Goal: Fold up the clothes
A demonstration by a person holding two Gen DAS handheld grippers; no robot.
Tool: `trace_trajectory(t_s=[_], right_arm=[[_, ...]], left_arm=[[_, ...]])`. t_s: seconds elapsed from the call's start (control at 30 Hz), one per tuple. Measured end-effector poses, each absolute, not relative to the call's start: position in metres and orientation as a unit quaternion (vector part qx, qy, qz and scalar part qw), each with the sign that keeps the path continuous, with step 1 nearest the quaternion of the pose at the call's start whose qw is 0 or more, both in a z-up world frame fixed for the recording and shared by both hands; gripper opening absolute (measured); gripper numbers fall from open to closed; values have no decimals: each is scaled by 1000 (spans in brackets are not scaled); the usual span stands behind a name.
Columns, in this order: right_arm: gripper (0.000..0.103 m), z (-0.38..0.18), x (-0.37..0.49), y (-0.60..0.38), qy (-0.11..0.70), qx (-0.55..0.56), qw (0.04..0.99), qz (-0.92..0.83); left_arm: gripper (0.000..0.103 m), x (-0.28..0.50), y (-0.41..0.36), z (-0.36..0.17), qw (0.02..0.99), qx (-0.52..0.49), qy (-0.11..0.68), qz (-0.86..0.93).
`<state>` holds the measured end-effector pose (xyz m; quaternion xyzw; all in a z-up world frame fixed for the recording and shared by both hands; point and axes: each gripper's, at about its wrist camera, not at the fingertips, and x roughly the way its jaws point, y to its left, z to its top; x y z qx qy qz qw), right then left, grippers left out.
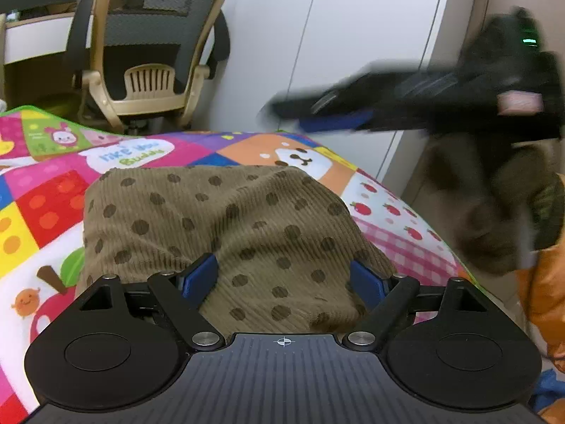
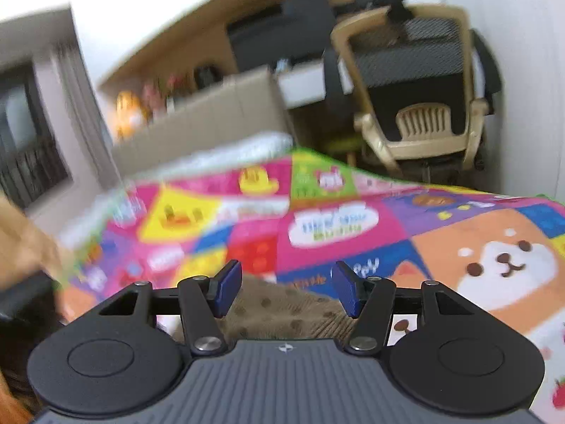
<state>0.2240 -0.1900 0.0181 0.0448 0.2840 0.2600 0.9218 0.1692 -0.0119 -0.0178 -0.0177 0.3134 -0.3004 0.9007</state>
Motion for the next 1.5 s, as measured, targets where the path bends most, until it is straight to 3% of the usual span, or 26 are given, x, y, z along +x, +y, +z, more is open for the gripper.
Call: trace_trajectory(t_s=[0.1, 0.2, 0.63, 0.83, 1.07, 1.13, 1.2, 1.27, 1.37, 1.5], right_arm=[[57, -20, 234, -162, 307, -69, 926, 210], [57, -29, 232, -171, 311, -60, 927, 201], [57, -48, 179, -183, 333, -106, 918, 190], [59, -50, 175, -192, 340, -92, 919, 179], [60, -45, 167, -185, 330, -110, 922, 169], [60, -37, 158, -186, 317, -113, 926, 169], [60, -26, 146, -187, 299, -116, 931, 175], [63, -16, 132, -188, 283, -117, 934, 182], [64, -2, 112, -187, 267, -114, 935, 202], [64, 9, 81, -171, 233, -135, 930, 250]], left_arm=[[87, 160, -7, -10, 899, -26, 315, -303], [93, 144, 7, 5, 905, -30, 296, -305], [90, 131, 39, -18, 918, -20, 330, -219], [91, 84, 40, -19, 924, 75, 312, -209], [70, 64, 24, -18, 938, 186, 242, -164], [58, 64, 15, -20, 934, 222, 225, -165], [32, 63, 13, -20, 933, 231, 222, -166], [21, 60, 13, -18, 934, 228, 219, -168], [11, 54, 18, -14, 938, 215, 217, -166], [10, 48, 29, -13, 941, 197, 227, -155]])
